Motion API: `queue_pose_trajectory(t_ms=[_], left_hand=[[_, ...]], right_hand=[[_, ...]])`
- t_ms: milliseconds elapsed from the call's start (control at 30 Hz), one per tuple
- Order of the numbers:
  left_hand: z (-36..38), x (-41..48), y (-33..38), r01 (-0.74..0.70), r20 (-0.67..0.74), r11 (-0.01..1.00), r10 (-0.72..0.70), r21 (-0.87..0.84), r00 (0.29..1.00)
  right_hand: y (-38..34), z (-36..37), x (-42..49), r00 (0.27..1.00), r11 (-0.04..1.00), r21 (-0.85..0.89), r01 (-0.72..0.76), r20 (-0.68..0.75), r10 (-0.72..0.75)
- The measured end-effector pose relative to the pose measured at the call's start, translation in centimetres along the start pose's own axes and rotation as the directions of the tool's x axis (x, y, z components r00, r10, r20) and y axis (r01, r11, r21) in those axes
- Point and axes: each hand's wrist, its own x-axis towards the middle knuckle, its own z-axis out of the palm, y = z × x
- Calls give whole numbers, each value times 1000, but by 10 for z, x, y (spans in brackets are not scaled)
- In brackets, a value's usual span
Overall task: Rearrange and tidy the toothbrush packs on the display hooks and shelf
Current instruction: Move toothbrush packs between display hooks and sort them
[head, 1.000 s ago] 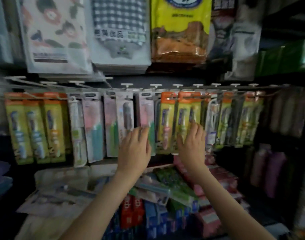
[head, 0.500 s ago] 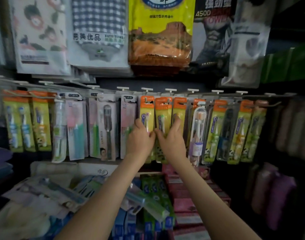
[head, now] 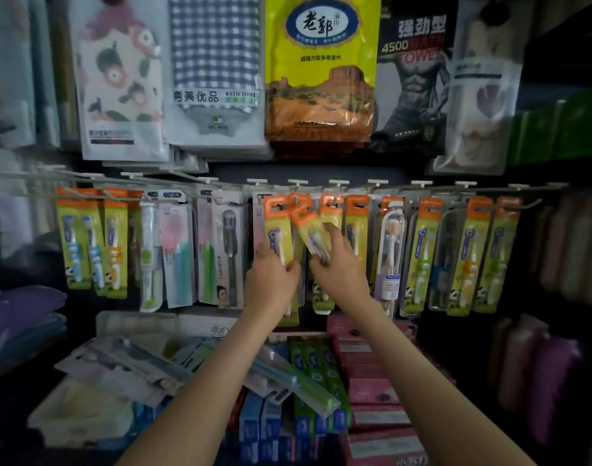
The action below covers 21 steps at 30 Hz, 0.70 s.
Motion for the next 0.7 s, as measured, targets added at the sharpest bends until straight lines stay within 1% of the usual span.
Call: queue_pose_trajectory(t_ms=[100, 200, 267, 333, 433, 500, 600, 667, 700], left_hand=[[-12, -11, -10, -47, 5, 999, 47, 1, 999], [-31, -25, -27, -104, 7, 995, 104, 2, 995], [-47, -34, -41, -122, 5, 992, 122, 12, 993], [-68, -39, -57, -123, 8, 992, 123, 30, 992], [-109, -41, -89, -106, -8, 993, 106, 60, 994], [-145, -39, -114, -83, -44, 990, 88, 112, 995], [-206, -30, -155, -68, -157, 979, 99, 190, 983], [-245, -20, -177, -59, -226, 984, 97, 169, 969], [-261, -14, -187, -49, -236, 985, 87, 163, 968]], right_hand=[[-8, -1, -9, 998, 1000, 16, -2, 63, 1], [-16, 4, -24, 998, 1000, 28, -11, 68, 9], [-24, 11, -34, 999, 999, 48, 10, 53, -12], [-36, 23, -43, 996, 996, 31, 83, 22, -83], [-62, 46, -47, 979, 978, -44, 202, -20, -203], [-88, 65, -46, 975, 975, -7, 224, 19, -223], [-135, 103, -42, 977, 979, 119, 164, 119, -178], [-165, 131, -39, 980, 982, 123, 141, 127, -156], [-179, 146, -36, 980, 983, 101, 153, 117, -164]])
